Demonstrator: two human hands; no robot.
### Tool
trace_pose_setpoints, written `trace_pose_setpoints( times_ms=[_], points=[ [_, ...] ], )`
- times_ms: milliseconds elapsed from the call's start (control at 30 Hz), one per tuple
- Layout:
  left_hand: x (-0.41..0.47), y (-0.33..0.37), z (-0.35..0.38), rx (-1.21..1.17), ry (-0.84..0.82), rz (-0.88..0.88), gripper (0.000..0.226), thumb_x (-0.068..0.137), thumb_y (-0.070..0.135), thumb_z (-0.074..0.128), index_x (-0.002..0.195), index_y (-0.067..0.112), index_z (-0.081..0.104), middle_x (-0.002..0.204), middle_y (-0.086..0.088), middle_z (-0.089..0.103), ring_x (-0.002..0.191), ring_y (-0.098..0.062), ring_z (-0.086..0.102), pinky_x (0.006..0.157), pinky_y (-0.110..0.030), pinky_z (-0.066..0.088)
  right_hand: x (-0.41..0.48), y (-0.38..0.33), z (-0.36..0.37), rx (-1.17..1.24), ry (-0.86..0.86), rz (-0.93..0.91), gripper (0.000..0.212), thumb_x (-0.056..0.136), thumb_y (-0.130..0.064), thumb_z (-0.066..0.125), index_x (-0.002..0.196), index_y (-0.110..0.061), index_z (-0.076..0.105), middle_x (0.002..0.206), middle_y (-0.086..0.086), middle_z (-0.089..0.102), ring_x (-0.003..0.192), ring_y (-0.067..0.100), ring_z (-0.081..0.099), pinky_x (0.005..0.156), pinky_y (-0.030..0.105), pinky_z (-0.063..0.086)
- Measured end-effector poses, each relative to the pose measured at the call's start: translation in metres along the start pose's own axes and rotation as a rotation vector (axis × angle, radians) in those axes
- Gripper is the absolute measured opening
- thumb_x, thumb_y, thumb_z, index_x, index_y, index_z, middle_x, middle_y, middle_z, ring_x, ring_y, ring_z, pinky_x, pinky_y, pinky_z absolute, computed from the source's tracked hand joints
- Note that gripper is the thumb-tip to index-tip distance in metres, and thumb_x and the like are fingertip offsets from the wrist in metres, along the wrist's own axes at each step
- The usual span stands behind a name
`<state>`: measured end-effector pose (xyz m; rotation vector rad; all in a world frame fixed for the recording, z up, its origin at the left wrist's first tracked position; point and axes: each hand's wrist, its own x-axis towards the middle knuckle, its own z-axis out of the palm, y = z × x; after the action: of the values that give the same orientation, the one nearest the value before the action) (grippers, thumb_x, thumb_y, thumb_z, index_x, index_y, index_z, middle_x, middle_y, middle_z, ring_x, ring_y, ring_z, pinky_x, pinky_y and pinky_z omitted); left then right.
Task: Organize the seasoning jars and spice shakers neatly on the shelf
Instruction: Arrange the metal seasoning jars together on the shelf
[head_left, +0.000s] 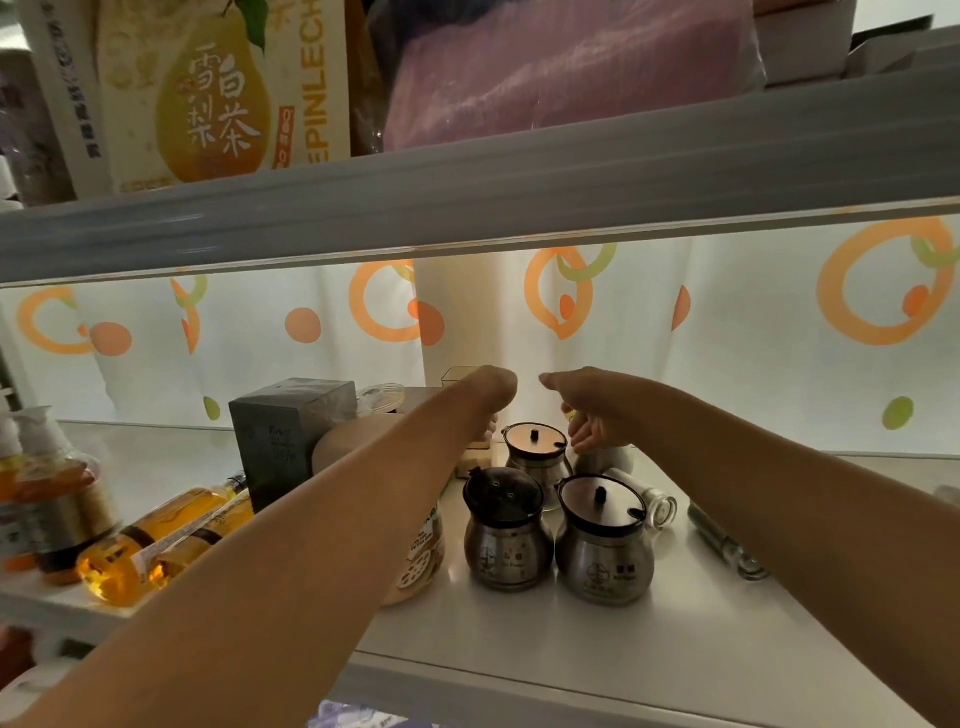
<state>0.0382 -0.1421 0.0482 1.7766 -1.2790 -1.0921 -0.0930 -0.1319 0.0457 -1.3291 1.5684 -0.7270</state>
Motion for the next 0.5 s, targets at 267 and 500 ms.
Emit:
trace_pose_setpoints(
  times_ms=[267,500],
  points=[
    [0.004,-0.009,0.008,-0.115,-0.010,-0.016,0.031,0.099,0.029,0.040,0.078,0.006,0.043,0.079,-0.012,0.044,0.065,-0.018,0.046,0.062,-0.027,0.044,0.007,0.003,-0.002,0.060,-0.035,0.037,0.075,0.098,-0.050,0.038,0.145,0.007,0.025,0.144,0.036,0.036,0.132,0.046,0.042,0.107,0.047,0.042],
    [0.003,-0.016,0.001,-0.148,-0.013,0.007,0.036,0.100,0.028,0.042,0.111,-0.004,0.056,0.096,-0.017,0.061,0.075,-0.022,0.054,0.077,-0.030,0.050,0.011,0.009,-0.004,0.084,-0.042,0.007,0.070,0.100,-0.046,0.038,0.143,0.008,0.030,0.141,0.032,0.043,0.129,0.043,0.047,0.106,0.046,0.042]
  ],
)
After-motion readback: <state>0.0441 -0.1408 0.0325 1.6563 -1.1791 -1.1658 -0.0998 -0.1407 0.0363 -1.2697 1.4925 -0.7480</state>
